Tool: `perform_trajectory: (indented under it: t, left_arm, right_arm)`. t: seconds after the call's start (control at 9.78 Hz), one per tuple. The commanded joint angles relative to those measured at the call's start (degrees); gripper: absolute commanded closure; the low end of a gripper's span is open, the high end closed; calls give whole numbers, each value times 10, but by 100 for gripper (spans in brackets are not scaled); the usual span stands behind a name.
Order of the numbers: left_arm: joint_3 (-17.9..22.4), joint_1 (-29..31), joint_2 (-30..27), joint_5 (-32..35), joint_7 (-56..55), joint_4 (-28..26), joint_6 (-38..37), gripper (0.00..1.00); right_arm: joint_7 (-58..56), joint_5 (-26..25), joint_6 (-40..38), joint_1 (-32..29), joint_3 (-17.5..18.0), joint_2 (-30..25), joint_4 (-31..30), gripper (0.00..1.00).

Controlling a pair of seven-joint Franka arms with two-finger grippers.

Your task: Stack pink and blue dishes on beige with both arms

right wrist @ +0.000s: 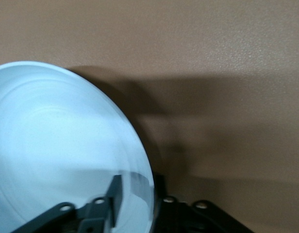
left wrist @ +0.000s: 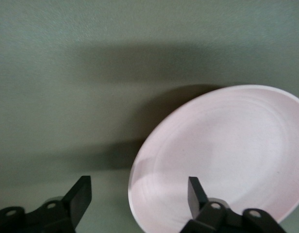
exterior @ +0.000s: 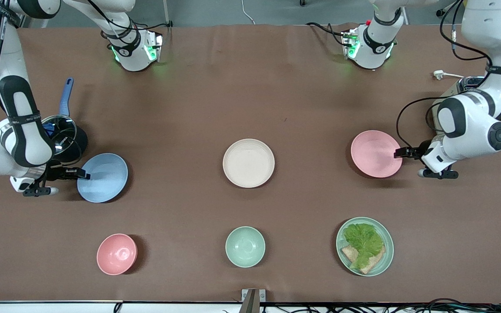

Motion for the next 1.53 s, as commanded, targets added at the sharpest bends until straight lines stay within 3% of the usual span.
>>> perform_trajectory:
  t: [0.0, 0.1, 0.2, 0.41, 0.72, 0.92, 1.23, 1.43]
  left_arm:
    - [2, -1, 37, -41, 47, -4, 18, 38]
    - [2, 3, 38, -50, 67, -7, 18, 48]
    - [2, 9, 38, -60, 83, -8, 18, 70]
    - [2, 9, 38, -71, 93, -7, 18, 97]
    - [0, 10, 5, -71, 92, -7, 11, 100]
    - [-27, 7, -52, -71, 81, -6, -22, 100]
    - [-142, 8, -62, -75, -30, 6, -6, 100]
    - [-230, 6, -36, -83, -133, 8, 65, 100]
  right_arm:
    - [27, 6, -32, 2, -4, -6, 28, 100]
    - [42, -27, -110, 12, -17, -5, 88, 99]
    - [84, -95, -172, 16, -17, -5, 146, 100]
    - [145, -131, -269, 26, -14, -20, 193, 100]
    - [176, -124, -387, 34, -8, -92, 246, 100]
    - [292, -131, -457, 40, 47, -96, 317, 100]
    - [455, -130, -463, 41, 152, -104, 336, 100]
    - [497, -130, -448, 49, 187, -104, 333, 100]
